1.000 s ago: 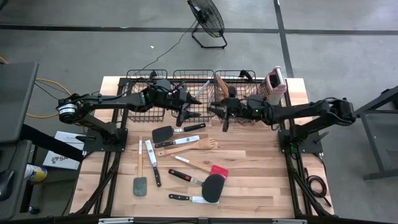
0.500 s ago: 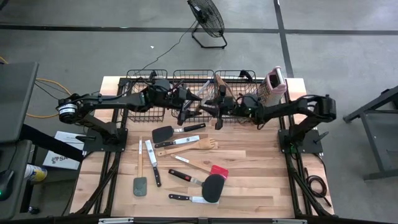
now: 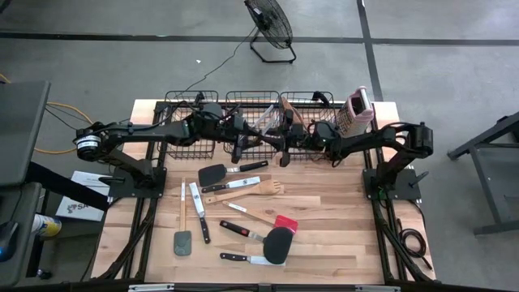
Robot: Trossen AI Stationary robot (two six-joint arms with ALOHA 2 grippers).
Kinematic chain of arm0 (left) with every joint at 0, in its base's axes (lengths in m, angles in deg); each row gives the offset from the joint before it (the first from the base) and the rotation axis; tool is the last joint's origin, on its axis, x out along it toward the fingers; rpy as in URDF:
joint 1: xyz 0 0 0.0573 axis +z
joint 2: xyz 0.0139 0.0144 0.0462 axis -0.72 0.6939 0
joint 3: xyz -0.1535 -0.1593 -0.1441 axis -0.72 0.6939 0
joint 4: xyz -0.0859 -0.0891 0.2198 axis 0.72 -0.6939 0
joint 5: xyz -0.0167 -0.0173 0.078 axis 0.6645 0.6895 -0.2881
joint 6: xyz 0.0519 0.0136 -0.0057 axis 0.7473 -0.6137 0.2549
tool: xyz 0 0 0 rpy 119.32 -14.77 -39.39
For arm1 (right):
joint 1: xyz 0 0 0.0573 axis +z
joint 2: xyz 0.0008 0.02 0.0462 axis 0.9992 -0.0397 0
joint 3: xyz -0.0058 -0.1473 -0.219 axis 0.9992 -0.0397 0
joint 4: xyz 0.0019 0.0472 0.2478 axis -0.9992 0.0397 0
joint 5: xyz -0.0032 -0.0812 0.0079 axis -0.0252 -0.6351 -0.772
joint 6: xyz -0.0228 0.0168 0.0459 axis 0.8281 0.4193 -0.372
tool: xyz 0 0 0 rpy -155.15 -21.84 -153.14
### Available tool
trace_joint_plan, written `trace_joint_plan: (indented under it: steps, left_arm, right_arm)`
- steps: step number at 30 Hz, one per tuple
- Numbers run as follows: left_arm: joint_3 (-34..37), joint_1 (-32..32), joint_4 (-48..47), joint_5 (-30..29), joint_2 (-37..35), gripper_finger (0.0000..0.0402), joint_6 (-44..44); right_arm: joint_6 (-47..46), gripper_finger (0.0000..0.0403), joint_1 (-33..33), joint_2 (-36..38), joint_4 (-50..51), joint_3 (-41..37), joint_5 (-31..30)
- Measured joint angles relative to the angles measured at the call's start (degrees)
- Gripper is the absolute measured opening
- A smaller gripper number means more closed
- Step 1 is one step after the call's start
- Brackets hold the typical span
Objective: Pick & Place Kitchen Items
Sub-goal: Put the black knife into the middle black wire basket
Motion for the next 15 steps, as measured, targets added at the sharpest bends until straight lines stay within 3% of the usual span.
trace_joint_plan:
  steps: [3,12,15]
  left_arm:
    - [0.0,0.0,-0.4,0.2,0.0,0.0086,1.8]
    - [0.0,0.0,-1.1,0.2,0.0,0.0089,2.3]
    - [0.0,0.0,-1.4,0.0,0.0,0.0089,1.6]
  right_arm:
    - [-1.1,0.0063,0.0,0.0,0.1,0.0,0.1]
    - [-1.5,0.0063,0.0,0.0,0.6,0.0,0.2]
    - [-1.6,0.0101,0.0,0.0,0.6,0.0,0.1]
